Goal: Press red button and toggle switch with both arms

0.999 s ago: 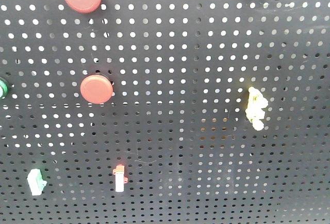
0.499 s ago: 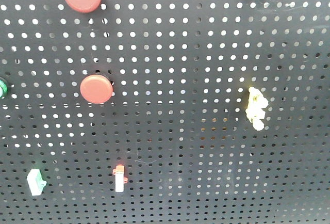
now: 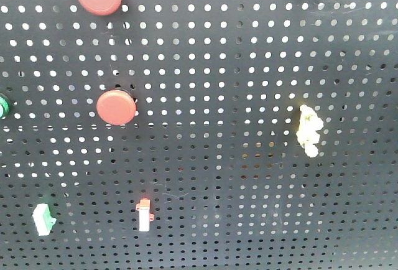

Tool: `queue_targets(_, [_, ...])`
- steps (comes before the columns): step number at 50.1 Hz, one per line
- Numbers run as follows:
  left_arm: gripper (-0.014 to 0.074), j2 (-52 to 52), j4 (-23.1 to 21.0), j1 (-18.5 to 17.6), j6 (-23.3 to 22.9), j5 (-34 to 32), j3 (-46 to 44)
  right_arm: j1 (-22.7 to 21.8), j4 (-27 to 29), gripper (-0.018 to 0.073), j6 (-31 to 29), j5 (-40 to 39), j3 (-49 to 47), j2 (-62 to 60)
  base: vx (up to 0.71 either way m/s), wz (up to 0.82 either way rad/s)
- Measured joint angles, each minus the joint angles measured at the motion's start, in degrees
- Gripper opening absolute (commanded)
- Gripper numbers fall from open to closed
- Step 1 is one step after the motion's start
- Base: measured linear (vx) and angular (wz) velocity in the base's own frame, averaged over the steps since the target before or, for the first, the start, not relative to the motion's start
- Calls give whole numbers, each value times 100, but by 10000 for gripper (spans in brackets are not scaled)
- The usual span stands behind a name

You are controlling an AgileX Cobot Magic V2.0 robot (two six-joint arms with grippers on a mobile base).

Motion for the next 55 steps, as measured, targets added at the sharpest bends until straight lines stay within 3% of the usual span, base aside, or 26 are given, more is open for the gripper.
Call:
queue_targets(11, [2,421,-277,-14,71,327,-727,0,623,-3,15,-6,-273,251,0,0])
queue_targets(15, [2,521,-609,-124,339,725,-910,0,805,-3,7,-1,-283,251,0,0])
queue_targets(18, [2,663,-1097,-262,799,1053,-1057,0,858,-3,-11,26,-283,251,0,0])
queue_targets(23, [2,1074,-2511,-553,2154,1520,-1341,0,907,-3,-25,45,-283,257,0,0])
queue_targets(31, [2,2150,-5262,-1008,4909,2448,-2085,0,925,-3,-37,52,-283,388,0,0])
queue_targets(35, [2,2722,-6068,-1085,5523,2687,-2551,0,932,-3,-37,119,-283,449,0,0])
queue_targets(41, [2,3411,-6371,-1084,5769,2577,-3123,0,932,-3,-37,259,-283,462,0,0])
queue_targets(55, [2,4090,-6342,-1088,5814,2244,-3748,0,932,-3,-40,475,-283,462,0,0])
